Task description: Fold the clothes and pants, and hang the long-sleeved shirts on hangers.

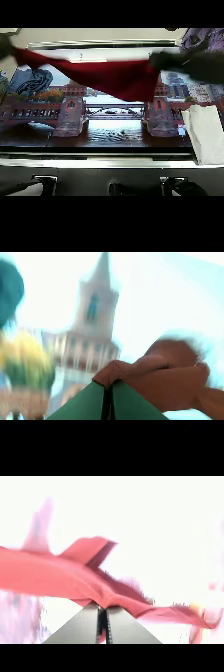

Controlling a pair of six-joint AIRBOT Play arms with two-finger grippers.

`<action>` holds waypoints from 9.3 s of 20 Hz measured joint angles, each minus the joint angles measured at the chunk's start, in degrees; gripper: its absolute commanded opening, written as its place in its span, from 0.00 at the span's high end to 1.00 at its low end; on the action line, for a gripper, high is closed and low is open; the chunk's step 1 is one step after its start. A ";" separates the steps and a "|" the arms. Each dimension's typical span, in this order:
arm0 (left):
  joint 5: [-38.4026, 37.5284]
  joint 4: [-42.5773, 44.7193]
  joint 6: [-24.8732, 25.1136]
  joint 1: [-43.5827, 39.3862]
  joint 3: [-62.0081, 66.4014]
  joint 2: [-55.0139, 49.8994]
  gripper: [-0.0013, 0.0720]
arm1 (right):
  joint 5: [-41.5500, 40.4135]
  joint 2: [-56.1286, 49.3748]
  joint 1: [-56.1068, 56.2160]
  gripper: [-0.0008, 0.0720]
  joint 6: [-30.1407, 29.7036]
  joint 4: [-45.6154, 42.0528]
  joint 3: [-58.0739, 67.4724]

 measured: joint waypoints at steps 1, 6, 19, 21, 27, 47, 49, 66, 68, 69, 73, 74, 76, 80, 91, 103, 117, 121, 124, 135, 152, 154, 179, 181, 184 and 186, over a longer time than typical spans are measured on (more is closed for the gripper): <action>0.24 0.70 0.09 0.74 0.83 3.93 0.95 | -2.03 1.68 0.00 0.95 0.22 -1.20 4.87; 1.01 8.96 0.35 2.51 2.51 22.14 0.95 | -8.52 11.98 0.04 0.95 0.92 -4.13 16.26; 8.24 11.43 4.24 2.89 -3.87 9.57 0.95 | -12.90 -5.97 0.09 0.95 2.16 -17.70 15.37; 9.42 8.72 5.11 2.67 -4.42 1.05 0.95 | -10.38 -12.92 0.04 0.95 2.32 -19.23 13.73; 11.39 4.72 6.23 -0.96 -4.98 -22.75 0.95 | -0.31 -35.19 -0.07 0.95 4.74 -19.47 12.02; -3.87 -2.51 7.43 13.94 -23.61 -8.20 0.35 | -9.22 -20.39 -24.13 0.42 -18.36 9.07 0.94; -2.75 -3.85 7.63 16.35 -33.51 -1.05 0.35 | -12.13 -17.38 -30.97 0.42 -20.20 13.44 -6.75; 0.74 -5.90 8.00 18.95 -53.62 12.17 0.35 | -19.04 -29.29 -37.46 0.32 -27.28 26.56 -26.62; 0.09 -6.36 7.98 18.95 -53.68 12.13 0.34 | -19.08 -31.93 -36.02 0.32 -28.96 27.43 -26.67; -0.33 -6.47 7.98 18.95 -53.70 12.07 0.34 | -19.02 -32.76 -35.65 0.32 -29.51 27.50 -26.69; -0.96 -6.80 7.98 18.95 -53.72 11.96 0.34 | -18.62 -34.53 -34.86 0.32 -31.04 27.39 -26.97; -1.03 -6.86 7.98 18.95 -53.72 11.96 0.34 | -18.56 -34.71 -34.80 0.32 -31.47 27.54 -27.39; -1.16 -6.95 7.98 18.95 -53.72 11.96 0.34 | -18.88 -34.84 -34.69 0.32 -32.04 28.48 -28.98; -1.25 -6.97 7.98 18.95 -53.75 11.96 0.34 | -19.41 -34.95 -34.60 0.50 -33.14 29.70 -33.22; 3.15 -17.73 17.68 25.07 -71.41 12.31 0.34 | -13.62 -33.90 -34.47 0.95 -36.13 30.21 -35.78; 11.58 -24.37 26.12 25.55 -85.48 11.39 0.34 | -11.37 -30.01 -34.51 0.95 -36.35 29.64 -35.87; 14.64 -29.35 28.98 17.49 -86.07 4.83 0.95 | -12.07 -24.63 -34.51 0.95 -35.82 30.73 -35.87; 15.15 -31.36 28.98 16.72 -83.80 5.84 0.95 | -11.41 -20.83 -32.89 0.95 -34.99 31.43 -35.65; 12.15 -33.18 28.17 14.91 -76.46 7.43 0.96 | -8.92 -17.42 -28.87 0.95 -33.62 31.43 -32.61; -0.31 -11.30 13.22 10.75 -6.01 14.91 0.96 | -5.90 1.86 -22.56 0.95 -20.87 21.92 8.57; -3.13 -1.70 10.01 8.68 -16.68 18.97 0.96 | -21.68 -1.90 -22.36 0.95 -7.26 4.76 15.58; 0.92 -2.58 12.15 6.47 -21.57 11.54 0.96 | -22.75 -10.82 -22.34 0.95 -9.18 4.46 15.61; 2.34 -2.23 16.57 -1.18 -23.58 -25.44 0.95 | -24.04 -47.80 -22.40 0.95 -12.11 6.25 10.27; 1.05 -2.19 16.52 -1.14 -24.39 -25.49 0.95 | -25.42 -47.80 -22.40 0.95 -11.98 6.29 7.91; 0.11 -2.10 16.48 -1.14 -24.98 -25.77 0.95 | -26.51 -47.80 -22.40 0.95 -11.87 6.60 4.57; -0.46 -2.08 16.48 -1.14 -25.16 -26.12 0.95 | -26.82 -47.80 -22.40 0.95 -11.65 7.23 2.78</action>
